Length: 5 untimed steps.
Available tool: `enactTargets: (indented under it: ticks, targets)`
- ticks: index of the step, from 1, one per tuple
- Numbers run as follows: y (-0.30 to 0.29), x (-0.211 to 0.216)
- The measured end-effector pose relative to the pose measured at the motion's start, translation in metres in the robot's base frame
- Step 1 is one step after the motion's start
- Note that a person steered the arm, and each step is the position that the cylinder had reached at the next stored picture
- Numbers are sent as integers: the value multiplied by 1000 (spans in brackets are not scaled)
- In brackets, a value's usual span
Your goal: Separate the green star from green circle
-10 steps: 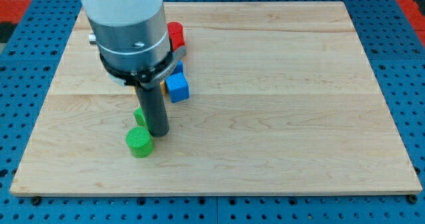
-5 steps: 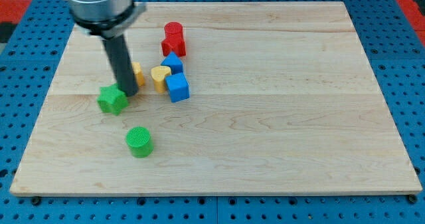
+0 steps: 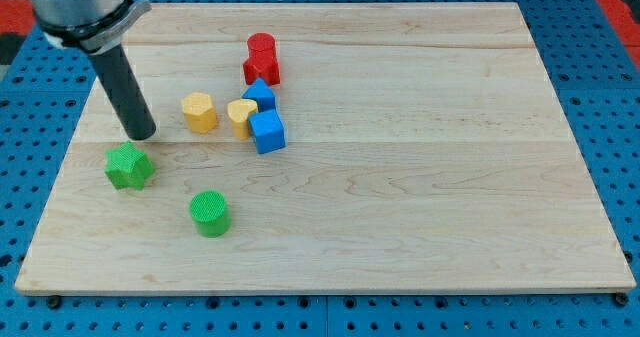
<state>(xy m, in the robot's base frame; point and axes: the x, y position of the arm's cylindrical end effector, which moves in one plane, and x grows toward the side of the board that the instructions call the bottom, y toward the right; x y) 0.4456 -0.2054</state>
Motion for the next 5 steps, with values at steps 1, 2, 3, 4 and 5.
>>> enactTargets:
  ticks: [1, 2, 3, 4, 5]
  targets:
    - [-32, 26]
    - [-36, 29]
    - [27, -5]
    - [62, 11]
    - [129, 22]
